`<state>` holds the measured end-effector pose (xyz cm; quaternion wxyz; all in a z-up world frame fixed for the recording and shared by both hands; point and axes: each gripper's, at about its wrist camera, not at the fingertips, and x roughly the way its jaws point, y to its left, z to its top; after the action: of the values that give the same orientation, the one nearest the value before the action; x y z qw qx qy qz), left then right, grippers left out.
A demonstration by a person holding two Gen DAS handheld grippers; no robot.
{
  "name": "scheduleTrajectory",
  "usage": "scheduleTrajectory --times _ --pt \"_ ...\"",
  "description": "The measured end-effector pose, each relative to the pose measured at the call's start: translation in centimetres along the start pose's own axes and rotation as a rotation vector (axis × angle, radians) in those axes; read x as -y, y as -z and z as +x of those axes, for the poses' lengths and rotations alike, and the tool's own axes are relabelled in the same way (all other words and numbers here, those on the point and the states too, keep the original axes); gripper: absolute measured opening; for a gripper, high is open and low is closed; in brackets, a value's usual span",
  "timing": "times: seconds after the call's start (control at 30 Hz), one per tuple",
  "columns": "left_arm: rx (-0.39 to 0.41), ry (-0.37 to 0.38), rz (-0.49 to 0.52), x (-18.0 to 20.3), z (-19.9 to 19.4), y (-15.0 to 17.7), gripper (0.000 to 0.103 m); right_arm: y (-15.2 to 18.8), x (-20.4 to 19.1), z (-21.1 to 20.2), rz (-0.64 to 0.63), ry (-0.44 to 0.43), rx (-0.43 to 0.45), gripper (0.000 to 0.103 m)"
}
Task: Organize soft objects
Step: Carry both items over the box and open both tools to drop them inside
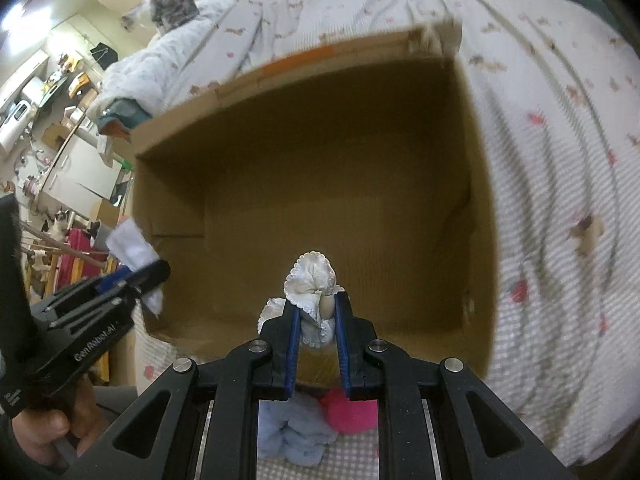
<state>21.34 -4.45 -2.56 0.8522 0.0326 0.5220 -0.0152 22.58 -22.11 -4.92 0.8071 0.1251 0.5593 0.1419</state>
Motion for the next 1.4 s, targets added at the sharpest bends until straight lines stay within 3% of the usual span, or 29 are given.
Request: scheduleTrajectory --times 0.23,0.4,0.77,0.8,0.87,0.9,0.93,1.0,1.07,1.1,1.3,1.4 --pt "-0.009 0.034 0.008 0.2 2.9 0.9 0.02 0.8 -0.6 3.8 -0.1 0.134 -0.05 0.018" --pt "-0.01 0.037 0.071 1.5 3.7 1.4 0.02 0.6 -0.6 4.8 -0.107 0.147 -0.066 0.018" --pt "-0.012 0.038 0.066 2.0 4.2 1.3 0.02 1.1 -0.7 3.7 -0.112 0.11 -0.002 0.022" --pt "-0.012 0.039 0.067 2.0 4.2 1.3 0.02 1.1 -0.7 3.3 -0.107 0.101 0.014 0.026" --pt "-0.007 0.035 0.072 2.0 4.1 1.2 0.021 1.2 -0.5 2.3 -0.105 0.101 0.047 0.051" --pt "-0.004 0.035 0.074 2.1 4.0 1.2 0.021 1.2 -0.6 1.7 -0.108 0.102 0.076 0.08" --pt "0.002 0.039 0.074 2.2 3.8 1.2 0.023 1.2 -0.6 1.2 -0.104 0.101 0.11 0.089" --pt "0.014 0.051 0.066 2.0 3.4 1.1 0.034 1.2 -0.4 0.5 -0.091 0.101 0.144 0.089" --pt "0.045 0.06 0.05 1.9 2.6 1.1 0.073 1.1 -0.2 0.2 -0.067 0.077 0.141 0.089" --pt "0.066 0.059 0.046 1.8 2.1 1.1 0.079 1.0 0.2 0.0 -0.05 0.066 0.142 0.089" --pt "0.095 0.083 0.062 2.3 0.9 1.4 0.081 0.7 1.5 -1.1 0.022 0.034 0.149 0.089" --pt "0.127 0.045 0.078 2.2 -0.1 1.5 0.081 0.5 1.8 -1.3 0.019 0.042 0.157 0.089"
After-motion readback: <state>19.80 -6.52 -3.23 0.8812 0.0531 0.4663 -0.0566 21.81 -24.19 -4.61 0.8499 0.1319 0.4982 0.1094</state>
